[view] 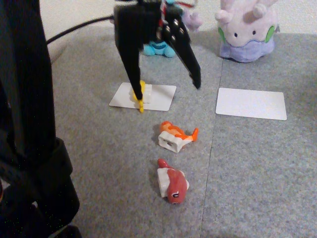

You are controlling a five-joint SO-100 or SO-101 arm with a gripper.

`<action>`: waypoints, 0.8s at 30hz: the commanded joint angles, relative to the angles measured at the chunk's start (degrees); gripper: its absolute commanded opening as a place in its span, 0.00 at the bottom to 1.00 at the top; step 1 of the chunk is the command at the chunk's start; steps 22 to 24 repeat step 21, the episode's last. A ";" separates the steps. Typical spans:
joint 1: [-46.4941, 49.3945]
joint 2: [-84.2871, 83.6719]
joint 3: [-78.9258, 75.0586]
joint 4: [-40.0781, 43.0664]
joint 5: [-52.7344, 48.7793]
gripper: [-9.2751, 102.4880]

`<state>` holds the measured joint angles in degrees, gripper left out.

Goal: Wooper wants to eat egg sudhi, and Goomy wants to eat shrimp sushi

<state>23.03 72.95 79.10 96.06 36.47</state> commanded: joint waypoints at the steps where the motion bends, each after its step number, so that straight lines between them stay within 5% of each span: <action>1: 1.67 3.60 1.93 1.32 -7.21 0.45; 13: 5.71 3.08 7.82 1.05 -28.83 0.36; 24: 9.14 3.60 11.51 -6.42 -29.97 0.36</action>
